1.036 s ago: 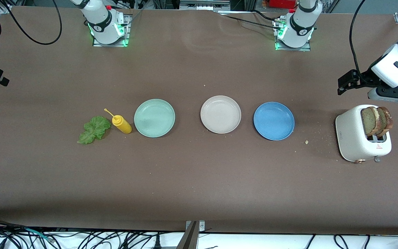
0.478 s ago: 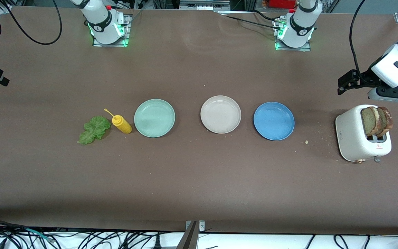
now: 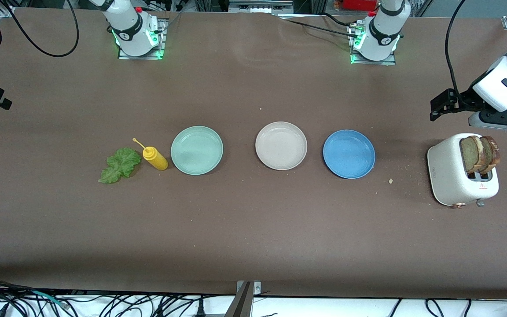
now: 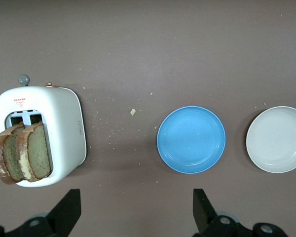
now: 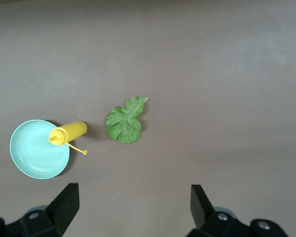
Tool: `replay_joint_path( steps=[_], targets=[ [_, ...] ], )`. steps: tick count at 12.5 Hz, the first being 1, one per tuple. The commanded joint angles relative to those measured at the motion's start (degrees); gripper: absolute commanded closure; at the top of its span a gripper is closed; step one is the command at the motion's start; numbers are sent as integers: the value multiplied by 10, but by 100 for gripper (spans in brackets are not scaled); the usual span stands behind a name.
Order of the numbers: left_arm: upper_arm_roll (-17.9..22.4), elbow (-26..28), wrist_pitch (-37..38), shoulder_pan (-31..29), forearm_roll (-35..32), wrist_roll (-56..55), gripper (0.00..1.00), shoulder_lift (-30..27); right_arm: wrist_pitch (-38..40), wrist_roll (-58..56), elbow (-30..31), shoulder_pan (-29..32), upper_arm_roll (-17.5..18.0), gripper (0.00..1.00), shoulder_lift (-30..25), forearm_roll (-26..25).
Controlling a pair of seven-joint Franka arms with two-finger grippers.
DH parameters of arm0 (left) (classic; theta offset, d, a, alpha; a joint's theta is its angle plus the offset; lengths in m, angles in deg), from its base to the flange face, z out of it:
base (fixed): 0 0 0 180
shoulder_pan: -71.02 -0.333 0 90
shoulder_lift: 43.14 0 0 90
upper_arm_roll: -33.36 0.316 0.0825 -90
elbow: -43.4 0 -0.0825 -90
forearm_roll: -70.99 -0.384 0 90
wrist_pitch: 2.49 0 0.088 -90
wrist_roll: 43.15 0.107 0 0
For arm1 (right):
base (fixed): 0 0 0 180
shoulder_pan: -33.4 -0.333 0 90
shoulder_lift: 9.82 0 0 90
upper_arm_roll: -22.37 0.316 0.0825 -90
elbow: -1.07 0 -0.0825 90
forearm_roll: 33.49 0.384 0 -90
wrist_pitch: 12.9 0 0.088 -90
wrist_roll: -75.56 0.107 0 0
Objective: Make sandwich in beige plate with both arms
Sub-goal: 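Lower the left gripper onto a toast slice in the toaster and grasp it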
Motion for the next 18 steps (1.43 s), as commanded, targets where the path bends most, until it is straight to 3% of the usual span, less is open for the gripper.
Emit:
replay_joint_path(
  steps=[1, 5, 10, 12, 14, 18],
  targets=[
    [2, -17, 13, -16, 9, 10, 0, 13, 11, -8, -11, 4, 1, 0, 1, 11],
    [3, -17, 11, -31, 5, 10, 0, 19, 11, -7, -11, 4, 1, 0, 1, 11],
    [2, -29, -12, -54, -22, 10, 0, 72, 11, -7, -11, 4, 1, 0, 1, 11],
    [1, -25, -44, -56, -76, 10, 0, 90, 11, -7, -11, 4, 1, 0, 1, 11],
    [2, -15, -88, -77, -79, 42, 0, 108, 11, -7, -11, 5, 1, 0, 1, 11],
    [0, 66, -198, -131, -75, 118, 0, 103, 11, -8, -11, 4, 1, 0, 1, 11]
  ],
)
